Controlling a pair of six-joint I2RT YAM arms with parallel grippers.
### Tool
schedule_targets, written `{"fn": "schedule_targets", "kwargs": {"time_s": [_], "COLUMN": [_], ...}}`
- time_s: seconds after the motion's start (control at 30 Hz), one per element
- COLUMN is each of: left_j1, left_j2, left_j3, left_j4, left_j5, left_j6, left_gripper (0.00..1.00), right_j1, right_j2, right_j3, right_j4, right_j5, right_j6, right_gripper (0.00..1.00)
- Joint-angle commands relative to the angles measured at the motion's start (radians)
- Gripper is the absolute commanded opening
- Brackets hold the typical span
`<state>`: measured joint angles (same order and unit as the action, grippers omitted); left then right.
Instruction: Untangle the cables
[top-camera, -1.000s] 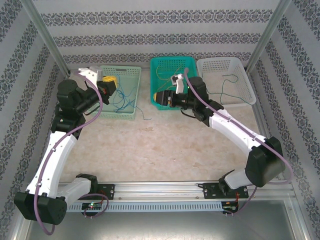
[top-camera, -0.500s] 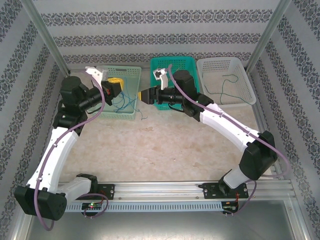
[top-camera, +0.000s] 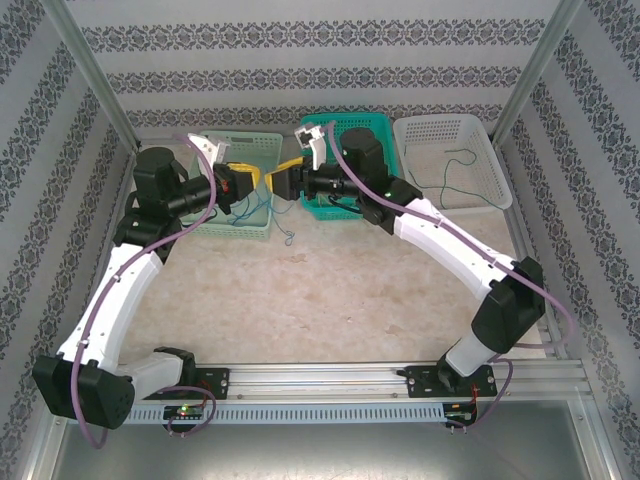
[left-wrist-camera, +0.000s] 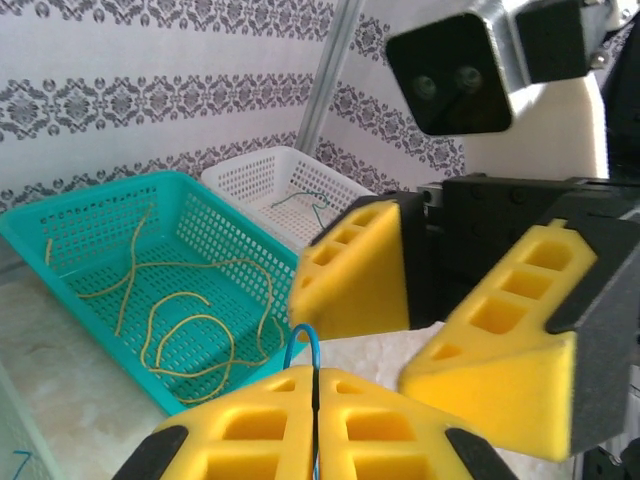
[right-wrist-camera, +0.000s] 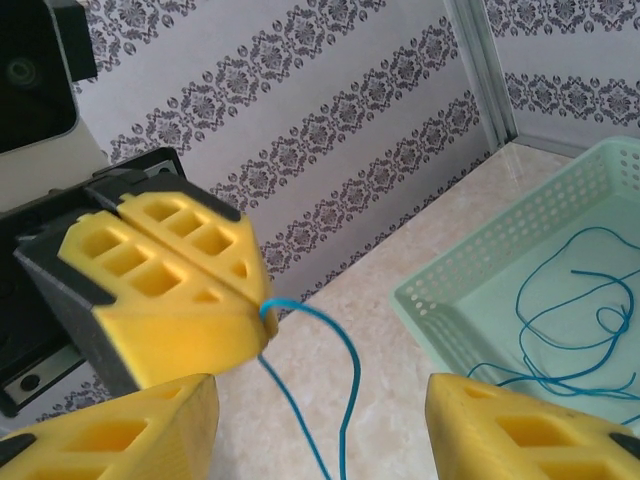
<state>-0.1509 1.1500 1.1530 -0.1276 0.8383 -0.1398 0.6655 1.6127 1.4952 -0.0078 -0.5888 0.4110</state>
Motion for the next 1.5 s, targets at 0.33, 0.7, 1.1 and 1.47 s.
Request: {"fn": "schedule_targets", "kwargs": {"time_s": [0.33, 0.7, 1.1, 1.47], "left_j1": [-0.018, -0.018, -0.017, -0.023], "left_j2": [0.003, 0.001, 0.010, 0.124], "left_j3": [0.024, 0.019, 0.051, 0.161], "left_j4": [0.040, 0.039, -0.078, -0.482], "left_j5": [0.057, 0.045, 0.031, 0.068], "left_j6": [-0.067, -0.080, -0.003, 0.192], "left_gripper": [0.08, 0.08, 0.08, 0.09], "right_j1": [0.009, -0.008, -0.027, 0.010], "right_j2": [0.081, 0.060, 0.010, -0.019], "right_j3": [0.070, 0.026, 0.053, 0.166], "right_j4": [-0.020, -0.008, -0.245, -0.756], "right_j5": [-0.056, -0.090, -0.005, 0.376], "right_j6": [-0.032, -0.032, -0.205, -0.528], "right_gripper": [0.34, 0.21, 0.01, 0.01]}}
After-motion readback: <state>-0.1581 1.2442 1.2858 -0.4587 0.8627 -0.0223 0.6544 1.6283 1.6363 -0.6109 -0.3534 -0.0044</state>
